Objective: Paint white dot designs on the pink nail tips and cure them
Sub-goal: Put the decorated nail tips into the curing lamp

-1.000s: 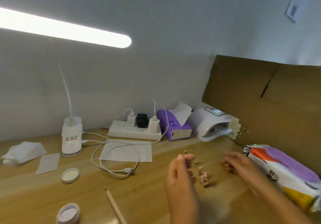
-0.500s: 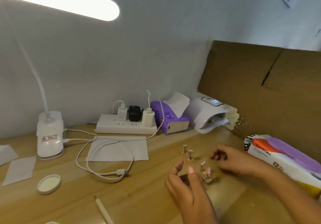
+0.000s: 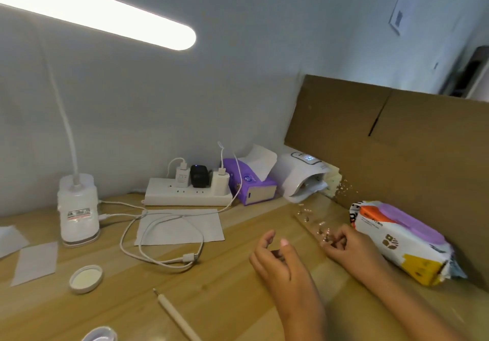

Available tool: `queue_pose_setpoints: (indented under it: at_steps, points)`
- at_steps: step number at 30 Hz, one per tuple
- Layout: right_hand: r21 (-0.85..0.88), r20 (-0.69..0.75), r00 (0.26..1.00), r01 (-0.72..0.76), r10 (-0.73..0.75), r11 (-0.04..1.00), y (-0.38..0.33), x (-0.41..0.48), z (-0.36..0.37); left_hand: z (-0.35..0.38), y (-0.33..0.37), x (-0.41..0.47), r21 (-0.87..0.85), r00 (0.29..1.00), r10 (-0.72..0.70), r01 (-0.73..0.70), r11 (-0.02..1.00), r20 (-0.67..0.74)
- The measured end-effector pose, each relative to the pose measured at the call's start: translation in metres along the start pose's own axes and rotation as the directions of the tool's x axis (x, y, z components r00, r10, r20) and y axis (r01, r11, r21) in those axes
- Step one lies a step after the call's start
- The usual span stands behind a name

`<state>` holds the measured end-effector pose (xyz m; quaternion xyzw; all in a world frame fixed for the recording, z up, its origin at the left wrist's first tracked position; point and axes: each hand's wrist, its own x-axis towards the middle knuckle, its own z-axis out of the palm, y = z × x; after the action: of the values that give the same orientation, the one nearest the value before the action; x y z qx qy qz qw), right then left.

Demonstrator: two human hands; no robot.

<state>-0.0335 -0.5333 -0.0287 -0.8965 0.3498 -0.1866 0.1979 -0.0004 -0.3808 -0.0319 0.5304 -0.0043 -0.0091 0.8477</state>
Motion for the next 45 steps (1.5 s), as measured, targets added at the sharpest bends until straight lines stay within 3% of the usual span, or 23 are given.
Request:
queue_pose_setpoints:
  at_steps: [5,12,22,28,32,35,37,39,43,45]
  points:
    - [-0.141,-0.185,0.975,-0.147,0.120,0.979,-0.003,0.038,0.001,-0.001,-0.001,0.001,-0.046,0.999,-0.034,0.034,0.998,0.002]
    - [0.114,-0.245,0.943,-0.205,0.227,0.972,-0.009,0.098,0.020,0.002,-0.001,0.006,-0.119,0.997,-0.053,0.046,0.992,-0.058]
    - [0.152,-0.298,0.903,-0.275,0.309,0.949,-0.015,0.154,0.036,0.011,-0.008,0.014,-0.109,0.986,0.065,-0.082,0.991,-0.153]
    - [0.289,-0.222,0.935,-0.208,0.277,0.934,-0.015,0.182,0.046,0.019,-0.010,0.017,0.055,0.942,0.258,-0.252,0.966,-0.213]
    - [0.582,-0.191,0.937,-0.132,0.293,0.803,-0.002,0.167,0.049,0.021,-0.016,0.014,-0.034,0.960,0.162,-0.174,0.984,-0.230]
    - [0.624,-0.381,0.884,0.031,0.270,0.781,-0.007,0.151,0.048,0.018,-0.018,0.010,-0.052,0.978,0.088,-0.100,0.994,-0.190]
    - [0.583,-0.532,0.829,0.215,0.169,0.783,-0.020,0.144,0.041,0.016,-0.020,0.010,-0.013,0.984,0.047,-0.050,0.999,-0.170]
    - [0.471,-0.578,0.816,0.316,0.017,0.823,-0.031,0.152,0.028,0.016,-0.016,0.012,0.019,0.984,0.030,-0.027,0.999,-0.178]
    - [0.123,-0.350,0.933,0.134,-0.084,0.983,-0.046,0.196,0.005,0.021,-0.004,0.008,-0.009,0.970,0.058,-0.062,0.998,-0.235]
    - [-0.142,-0.251,0.959,0.097,-0.131,0.985,-0.046,0.214,0.003,0.022,-0.006,0.012,0.006,0.953,0.076,-0.077,0.997,-0.294]
